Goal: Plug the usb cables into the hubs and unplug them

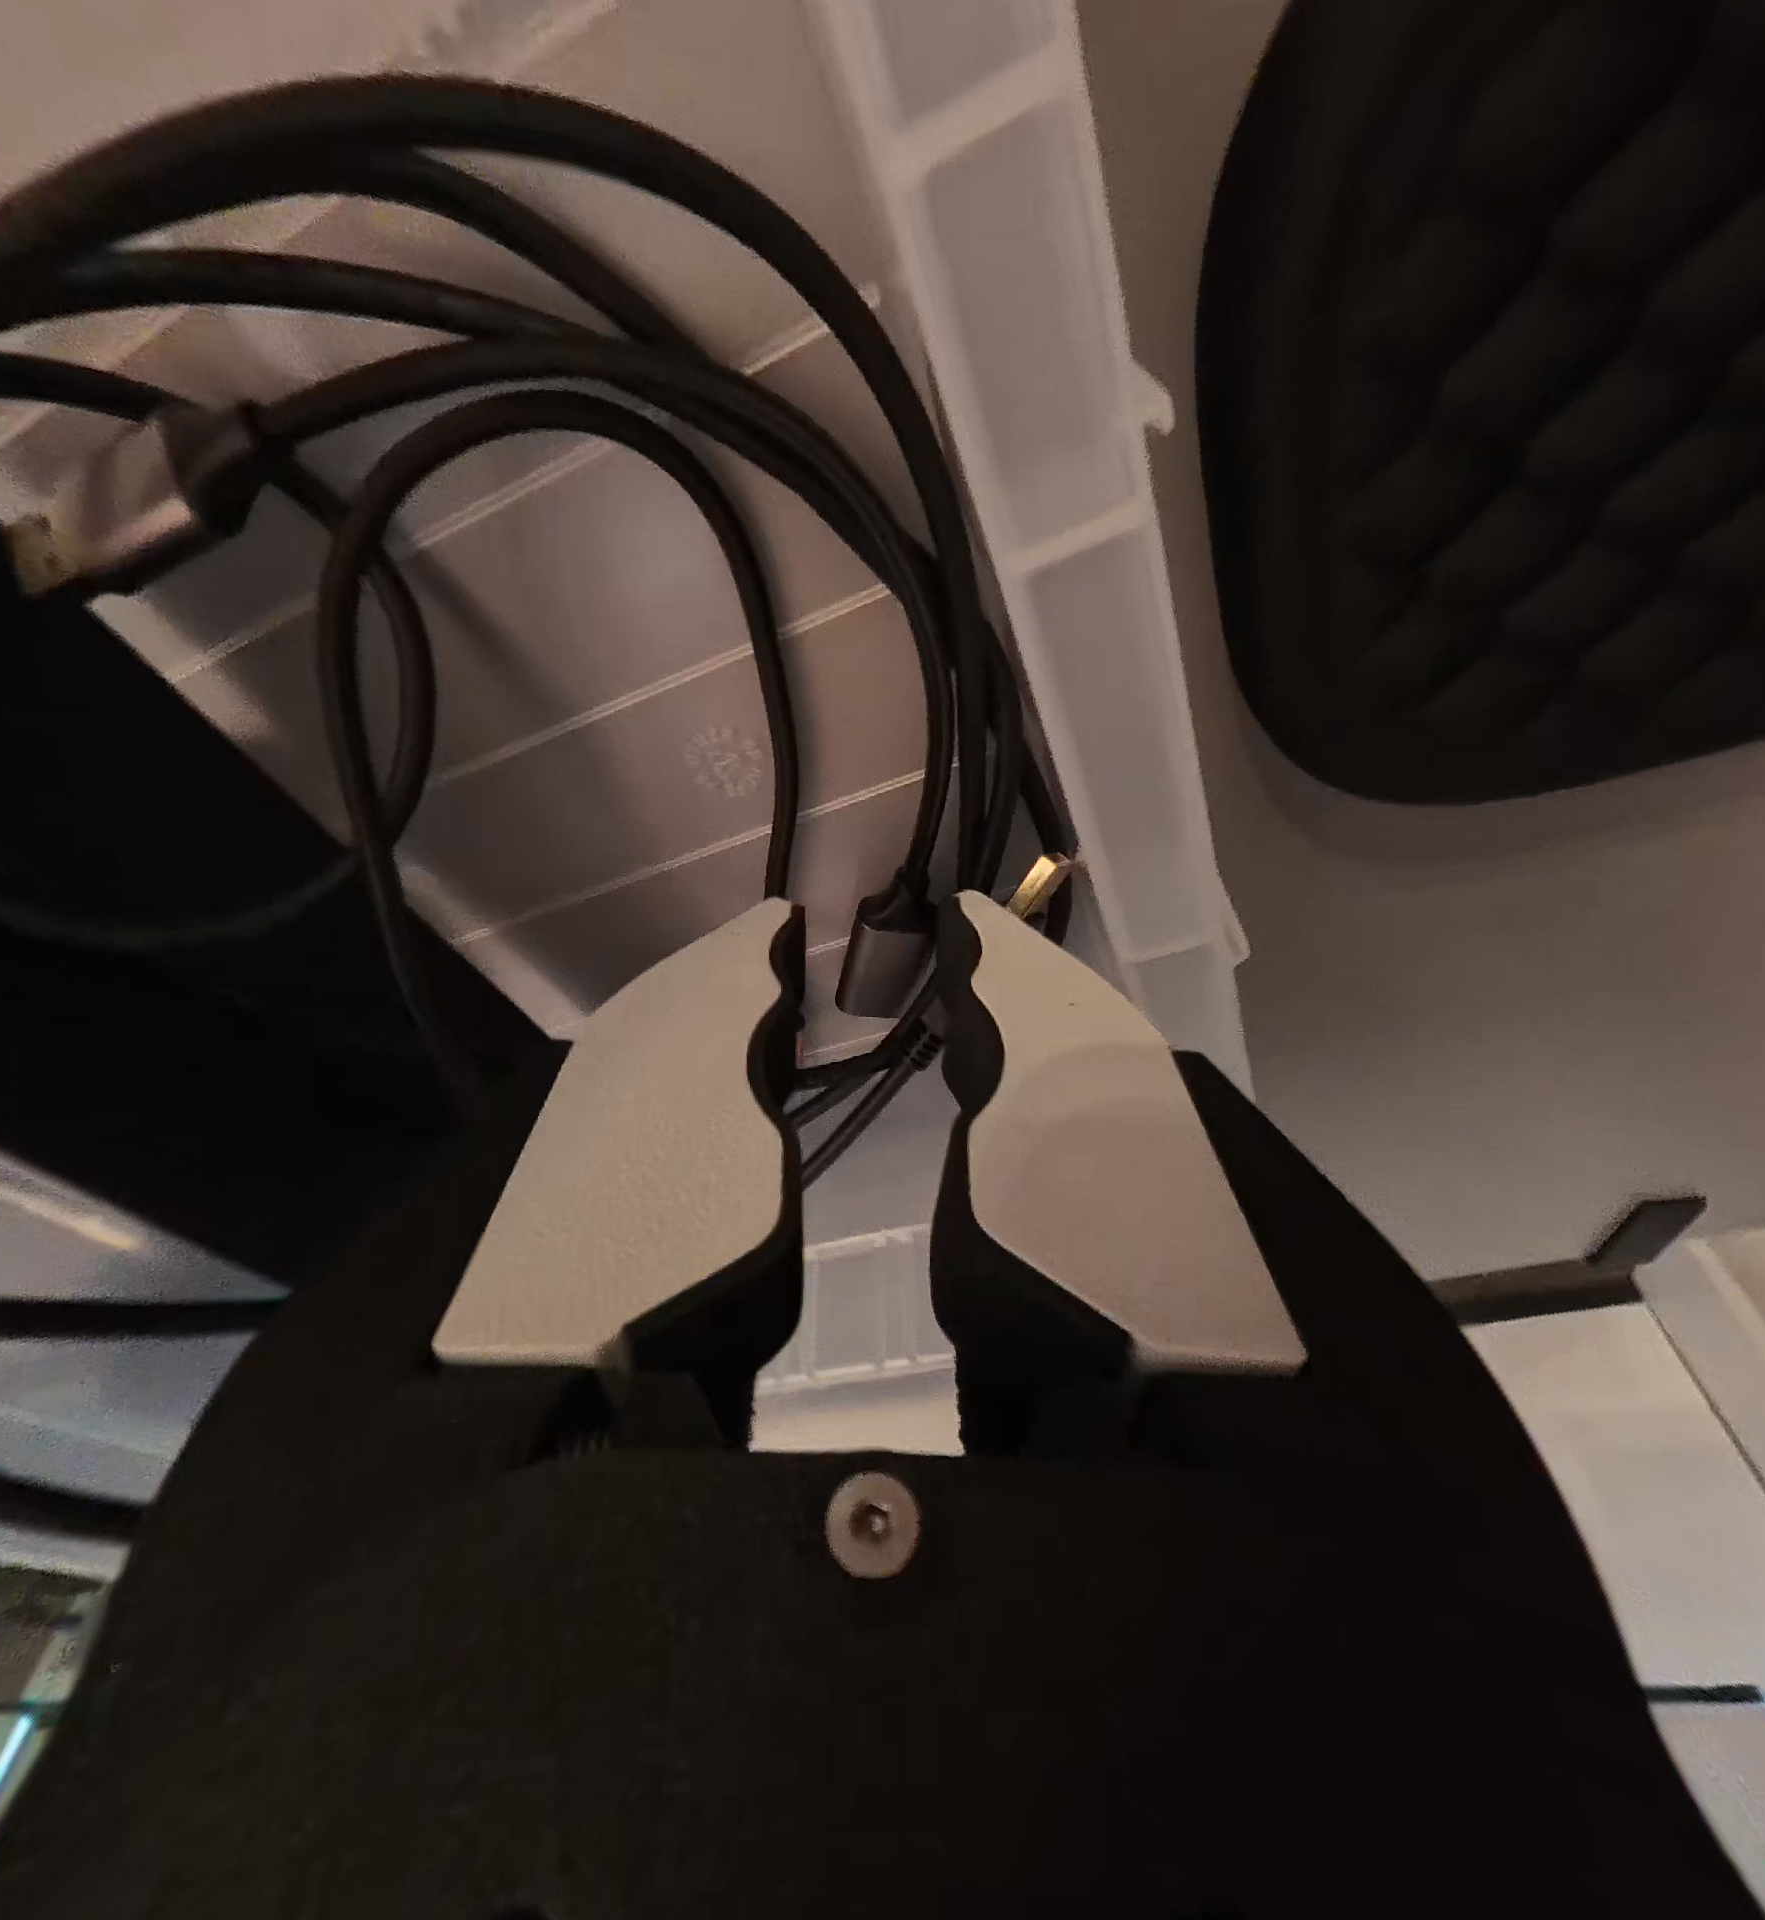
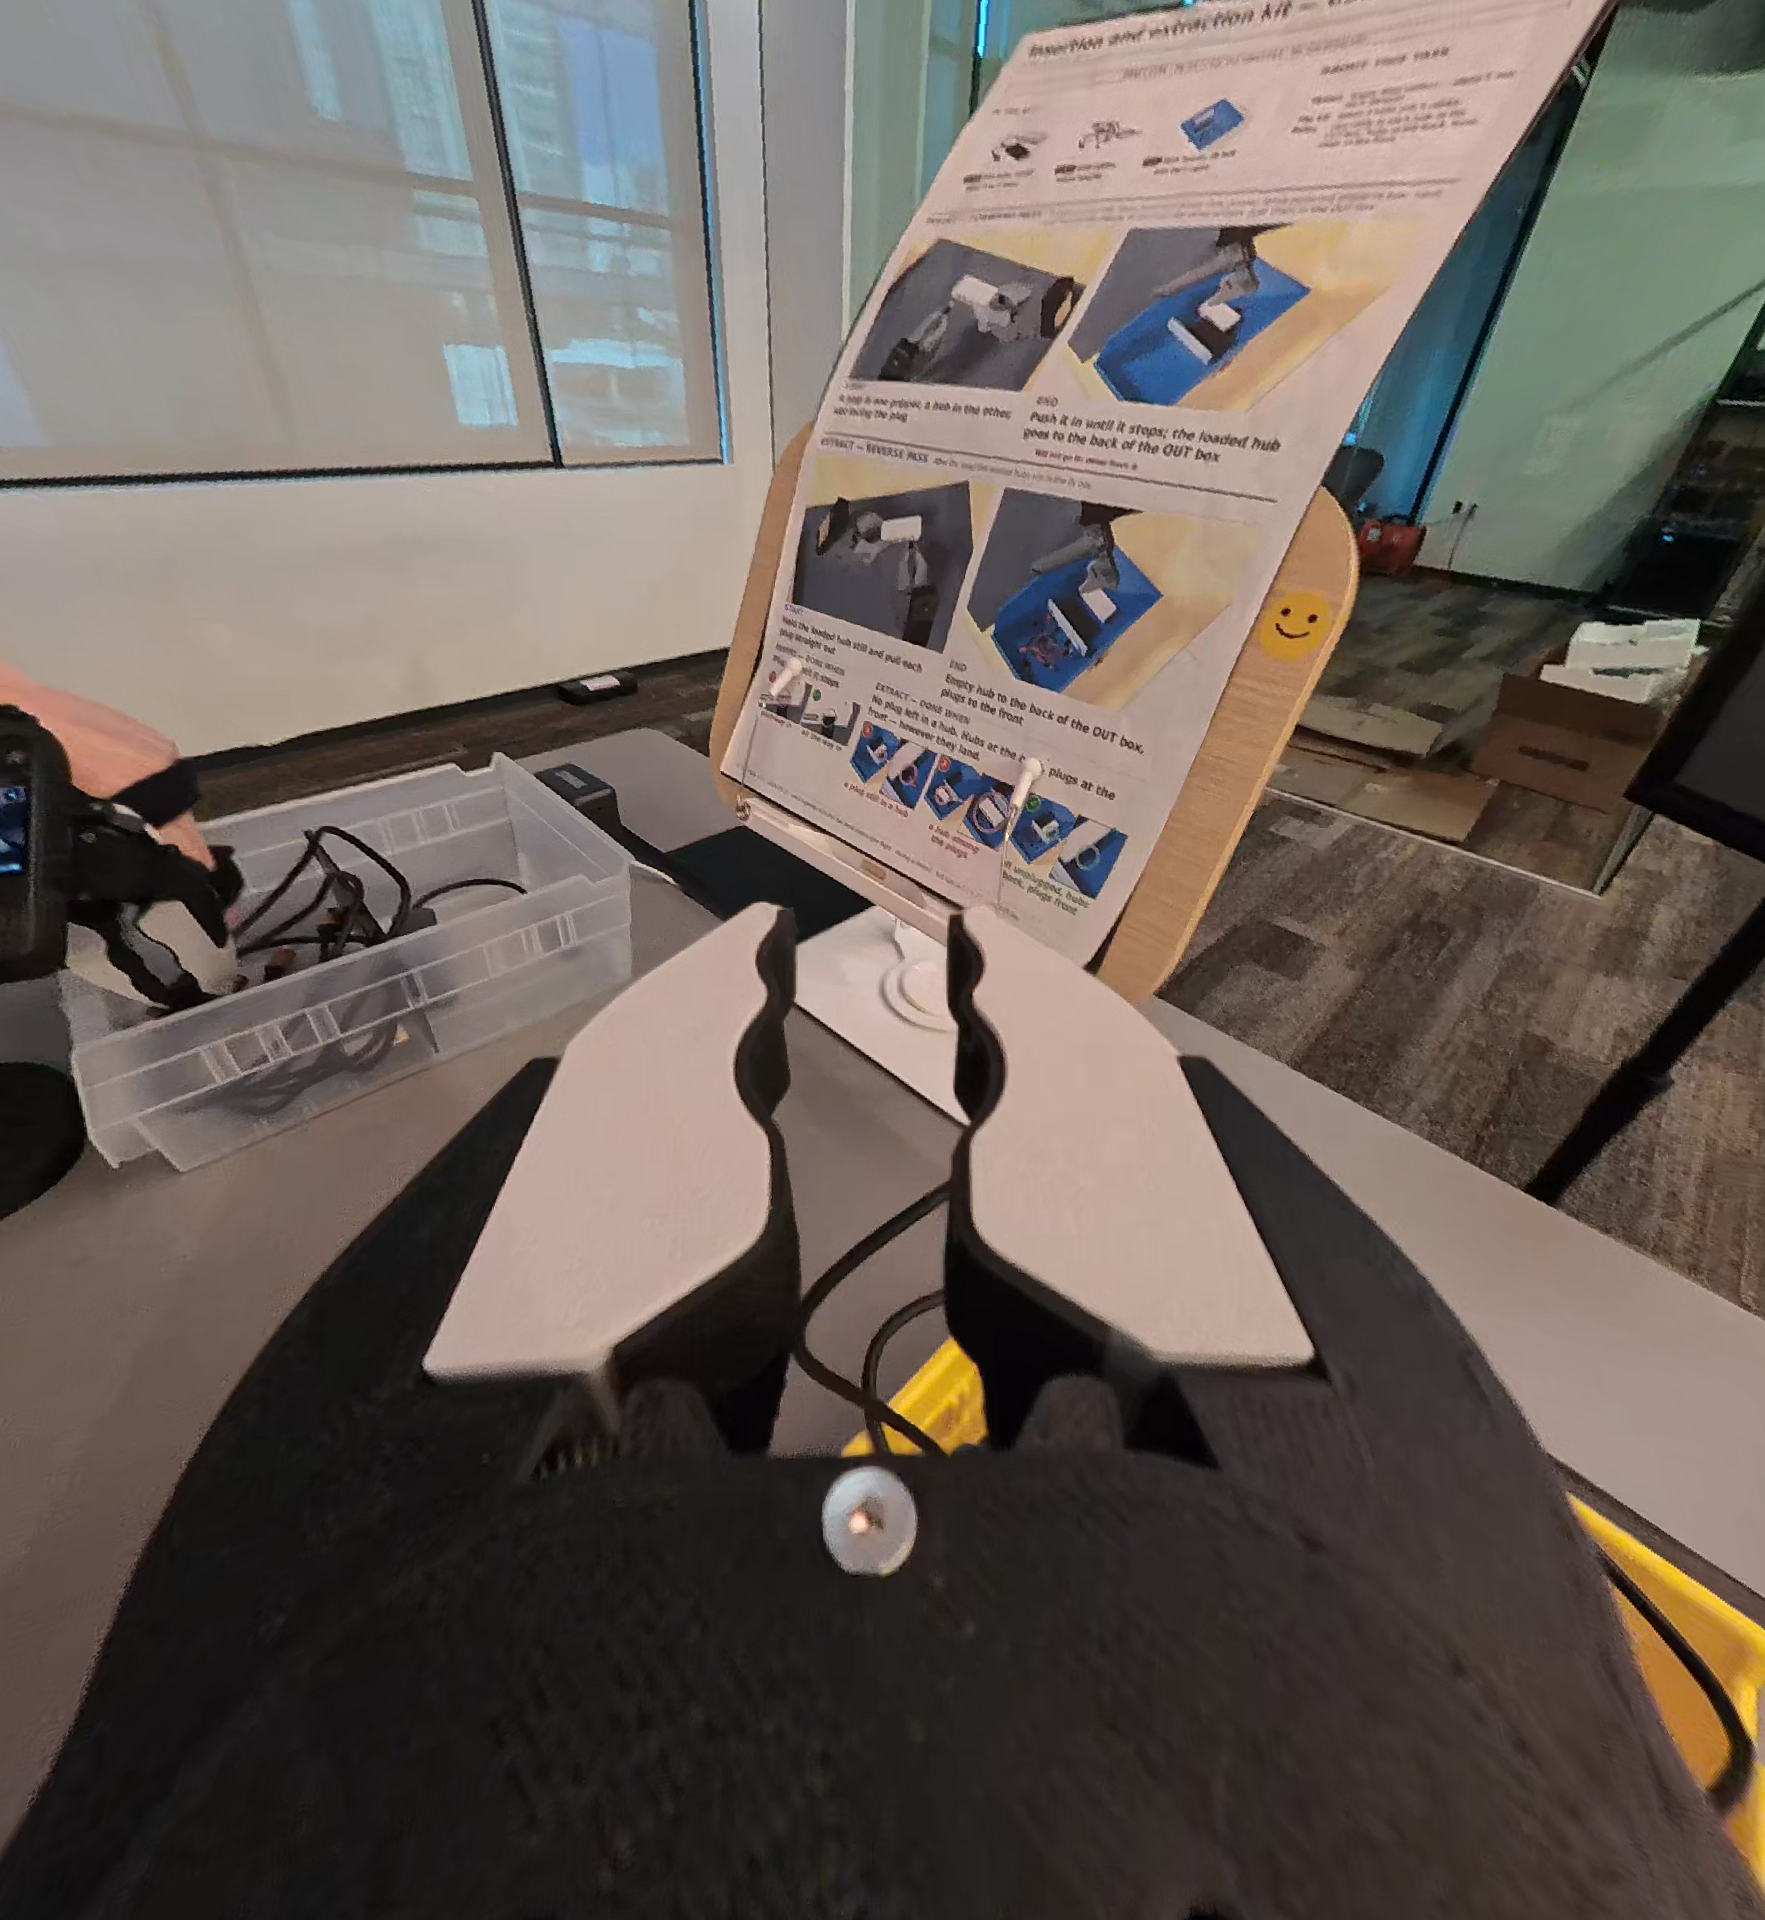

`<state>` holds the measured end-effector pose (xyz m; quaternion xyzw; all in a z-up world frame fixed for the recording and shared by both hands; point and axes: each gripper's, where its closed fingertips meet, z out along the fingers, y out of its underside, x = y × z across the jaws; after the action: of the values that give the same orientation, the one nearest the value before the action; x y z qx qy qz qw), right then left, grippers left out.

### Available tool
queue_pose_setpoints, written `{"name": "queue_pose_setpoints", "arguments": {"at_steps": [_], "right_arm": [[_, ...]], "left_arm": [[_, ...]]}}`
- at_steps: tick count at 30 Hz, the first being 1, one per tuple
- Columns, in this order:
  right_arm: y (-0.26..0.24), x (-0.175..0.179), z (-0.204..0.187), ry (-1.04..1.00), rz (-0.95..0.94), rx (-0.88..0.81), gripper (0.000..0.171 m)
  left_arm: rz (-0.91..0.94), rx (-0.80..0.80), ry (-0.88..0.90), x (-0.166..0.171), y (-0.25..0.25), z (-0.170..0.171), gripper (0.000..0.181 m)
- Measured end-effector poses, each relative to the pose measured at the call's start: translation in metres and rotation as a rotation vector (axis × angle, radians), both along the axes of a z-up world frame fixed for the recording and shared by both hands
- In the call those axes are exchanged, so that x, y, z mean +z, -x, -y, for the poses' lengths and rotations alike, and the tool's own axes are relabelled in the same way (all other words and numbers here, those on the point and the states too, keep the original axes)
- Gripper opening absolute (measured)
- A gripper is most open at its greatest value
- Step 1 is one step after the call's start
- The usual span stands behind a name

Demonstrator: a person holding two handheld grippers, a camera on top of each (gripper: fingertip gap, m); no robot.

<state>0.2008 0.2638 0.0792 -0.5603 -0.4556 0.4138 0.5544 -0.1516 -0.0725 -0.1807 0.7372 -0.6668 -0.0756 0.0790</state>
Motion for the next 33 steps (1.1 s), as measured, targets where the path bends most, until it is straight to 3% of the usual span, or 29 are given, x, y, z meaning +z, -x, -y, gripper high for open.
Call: {"name": "queue_pose_setpoints", "arguments": {"at_steps": [12, 17, 22, 25, 33], "right_arm": [[0.009, -0.006, 0.006, 0.117, -0.037, 0.135, 0.029], [0.007, -0.007, 0.006, 0.141, -0.045, 0.147, 0.028], [0.005, -0.005, 0.005, 0.154, -0.056, 0.155, 0.028], [0.004, -0.004, 0.005, 0.162, -0.064, 0.164, 0.028], [-0.005, 0.003, 0.006, 0.185, -0.108, 0.198, 0.028]], "left_arm": [[0.089, -0.072, 0.111, -0.016, -0.006, 0.006, 0.018], [0.103, -0.041, 0.167, -0.023, -0.006, 0.009, 0.004], [0.101, -0.015, 0.171, -0.022, -0.006, 0.008, 0.004], [0.102, -0.009, 0.134, -0.013, -0.005, 0.002, 0.003], [0.179, 0.197, 0.114, 0.035, -0.016, -0.014, 0.004]]}}
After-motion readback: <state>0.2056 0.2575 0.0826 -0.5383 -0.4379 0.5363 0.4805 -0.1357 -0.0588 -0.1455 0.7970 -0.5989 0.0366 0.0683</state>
